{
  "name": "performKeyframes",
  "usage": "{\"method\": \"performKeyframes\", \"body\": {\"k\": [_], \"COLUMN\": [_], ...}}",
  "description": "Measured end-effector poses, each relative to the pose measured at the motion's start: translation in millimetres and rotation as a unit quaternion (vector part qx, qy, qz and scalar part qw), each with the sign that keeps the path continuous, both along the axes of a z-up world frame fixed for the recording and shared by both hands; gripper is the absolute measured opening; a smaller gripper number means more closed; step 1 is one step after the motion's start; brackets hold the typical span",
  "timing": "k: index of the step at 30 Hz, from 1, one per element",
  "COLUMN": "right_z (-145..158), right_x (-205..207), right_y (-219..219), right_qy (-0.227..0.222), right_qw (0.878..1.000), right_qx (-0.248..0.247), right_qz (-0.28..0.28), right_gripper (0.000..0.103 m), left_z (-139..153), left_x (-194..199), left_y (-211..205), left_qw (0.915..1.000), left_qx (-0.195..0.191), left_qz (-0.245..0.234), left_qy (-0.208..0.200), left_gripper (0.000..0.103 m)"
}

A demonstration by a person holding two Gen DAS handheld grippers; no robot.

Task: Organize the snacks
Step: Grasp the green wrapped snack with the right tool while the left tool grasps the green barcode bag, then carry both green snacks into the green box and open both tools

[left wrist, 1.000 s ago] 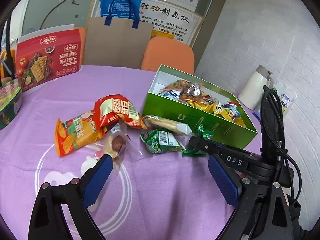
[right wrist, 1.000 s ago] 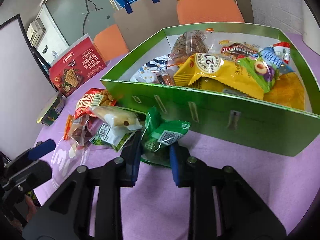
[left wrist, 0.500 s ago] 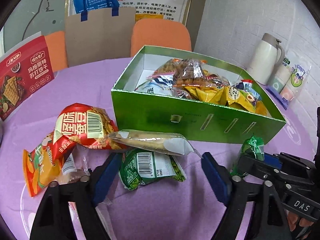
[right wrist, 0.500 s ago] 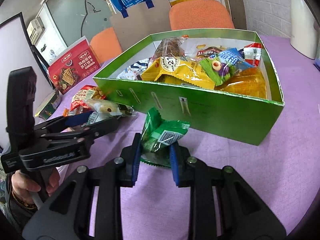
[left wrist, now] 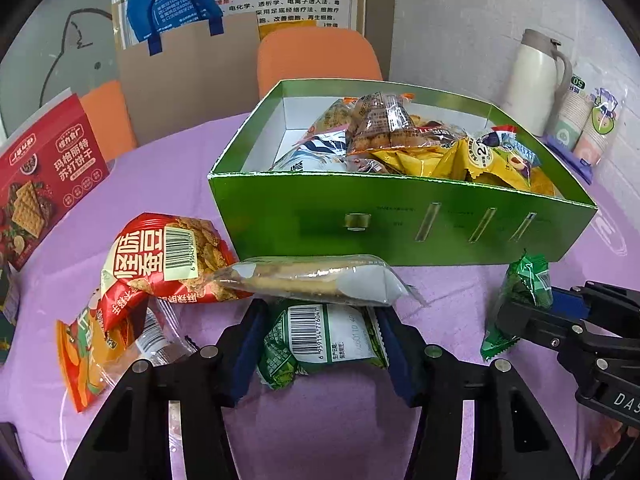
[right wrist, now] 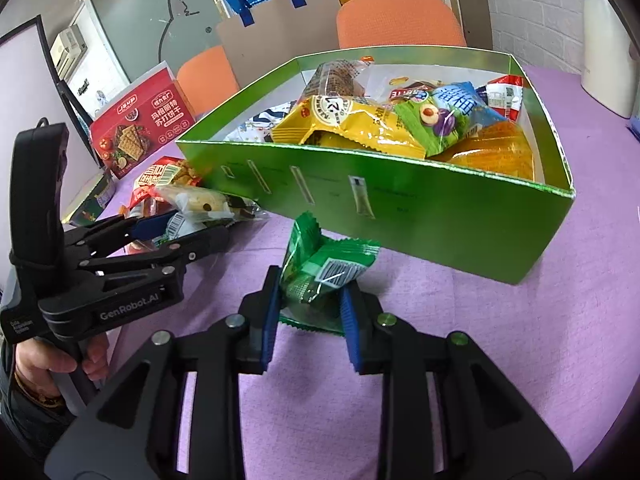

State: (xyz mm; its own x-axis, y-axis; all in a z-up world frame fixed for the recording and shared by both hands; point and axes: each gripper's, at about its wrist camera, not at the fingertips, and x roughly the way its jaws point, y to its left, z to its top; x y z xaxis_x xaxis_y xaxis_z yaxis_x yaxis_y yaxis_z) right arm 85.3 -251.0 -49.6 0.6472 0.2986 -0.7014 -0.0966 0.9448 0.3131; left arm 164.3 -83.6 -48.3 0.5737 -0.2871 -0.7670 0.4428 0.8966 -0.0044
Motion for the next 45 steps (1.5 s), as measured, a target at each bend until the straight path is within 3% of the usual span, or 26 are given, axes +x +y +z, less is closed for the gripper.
{"method": "performKeyframes", "body": {"k": [3,10,13,20,25,30,45], "right_z": [3.8,33.3,48.5,81.8,97.5,98.0,57.6], "right_x": [-4.6,-18.9,-23.2,-15.3,0.7,27.3,94.8], "right_y": [1.8,2.8,1.5,-8.9,-25.0,-47.1,-52.8], "right_qy": [-0.004,-0.045,-0.067,-0.112,-0.136,-0.136,-0.099], "right_qw": [1.000,0.998,0.997,0.993,0.991,0.990,0.995], "right_qx": [0.003,0.023,0.025,0.022,0.008,0.006,-0.011], "right_qz": [0.007,0.023,0.023,0.013,-0.008,-0.038,-0.025], "right_gripper": [0.028,0.028,0.028,0.028,0.028,0.028,0.028], "left_z": [3.8,22.5,45.0,108.6,134.1,138.9,91.3], "left_x": [-4.5,-29.7,-41.9,-49.5,-29.4,3.0,71.5], "left_y": [6.1,26.9,35.9,33.0,20.3,10.7,-27.3], "left_qw": [0.9997,0.9919,0.9872,0.9806,0.9787,0.9774,0.9862], "left_qx": [-0.021,-0.119,-0.155,-0.186,-0.191,-0.203,-0.165], "left_qz": [-0.001,-0.021,-0.028,-0.050,-0.047,-0.030,-0.015], "left_qy": [0.009,0.041,0.027,-0.036,-0.059,-0.050,-0.001], "left_gripper": [0.045,0.043,0.043,0.043,0.043,0.043,0.044]}}
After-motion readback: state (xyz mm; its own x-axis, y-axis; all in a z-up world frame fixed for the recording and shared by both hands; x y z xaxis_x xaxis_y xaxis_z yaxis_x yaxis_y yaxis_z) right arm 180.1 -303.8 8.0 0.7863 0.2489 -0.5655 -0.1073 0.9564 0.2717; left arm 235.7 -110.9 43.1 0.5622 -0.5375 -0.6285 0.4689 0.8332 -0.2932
